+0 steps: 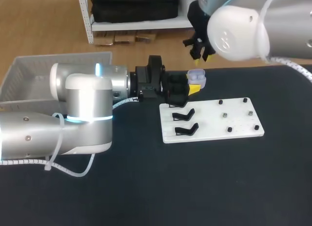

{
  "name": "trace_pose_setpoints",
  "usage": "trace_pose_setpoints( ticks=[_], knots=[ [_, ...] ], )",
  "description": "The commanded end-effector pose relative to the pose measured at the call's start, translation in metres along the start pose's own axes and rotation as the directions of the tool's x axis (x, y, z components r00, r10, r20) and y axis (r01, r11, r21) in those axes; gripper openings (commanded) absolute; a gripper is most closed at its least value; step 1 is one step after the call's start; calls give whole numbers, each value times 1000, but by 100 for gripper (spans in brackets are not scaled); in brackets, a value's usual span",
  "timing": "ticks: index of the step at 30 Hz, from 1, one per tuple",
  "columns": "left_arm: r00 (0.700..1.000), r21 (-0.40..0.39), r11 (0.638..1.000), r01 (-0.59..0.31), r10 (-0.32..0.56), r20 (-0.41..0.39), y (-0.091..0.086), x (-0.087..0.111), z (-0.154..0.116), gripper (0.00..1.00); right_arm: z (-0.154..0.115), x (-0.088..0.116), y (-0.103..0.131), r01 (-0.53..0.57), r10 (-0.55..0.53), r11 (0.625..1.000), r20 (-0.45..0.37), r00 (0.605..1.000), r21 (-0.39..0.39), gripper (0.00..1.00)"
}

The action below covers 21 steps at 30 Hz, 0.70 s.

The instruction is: Pick up each earbud case from the left stands, insert the matching earbuds, close the lid, and place the case in the box.

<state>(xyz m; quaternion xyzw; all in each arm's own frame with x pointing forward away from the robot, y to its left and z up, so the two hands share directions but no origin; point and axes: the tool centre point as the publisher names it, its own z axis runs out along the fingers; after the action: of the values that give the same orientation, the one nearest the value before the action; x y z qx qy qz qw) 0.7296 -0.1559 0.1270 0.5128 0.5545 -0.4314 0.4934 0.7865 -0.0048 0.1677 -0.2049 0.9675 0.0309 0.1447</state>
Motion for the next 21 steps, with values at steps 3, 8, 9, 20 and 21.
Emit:
trace_pose_setpoints(
  ticks=[3, 8, 9, 20, 21],
  knots=[
    [1000, -10, 1000, -5, 5, 8, -2, 1, 0, 0, 9, 7, 5, 1, -2, 1000, -55, 998, -10, 29],
    [1000, -10, 1000, -5, 5, 8, -2, 1, 0, 0, 5, 24, 11, 1, -2, 1000, -68, 998, -11, 29],
    [1000, -10, 1000, -5, 5, 8, -2, 1, 0, 0, 4, 27, 12, 0, -1, 1000, -68, 998, -12, 29],
    [1000, -10, 1000, -5, 5, 8, -2, 1, 0, 0, 0, 43, 20, -28, 27, 999, -68, 997, -21, 30],
    [1000, -10, 1000, -5, 5, 8, -2, 1, 0, 0, -2, 43, 17, -41, 39, 999, -58, 998, -18, 30]
  ],
)
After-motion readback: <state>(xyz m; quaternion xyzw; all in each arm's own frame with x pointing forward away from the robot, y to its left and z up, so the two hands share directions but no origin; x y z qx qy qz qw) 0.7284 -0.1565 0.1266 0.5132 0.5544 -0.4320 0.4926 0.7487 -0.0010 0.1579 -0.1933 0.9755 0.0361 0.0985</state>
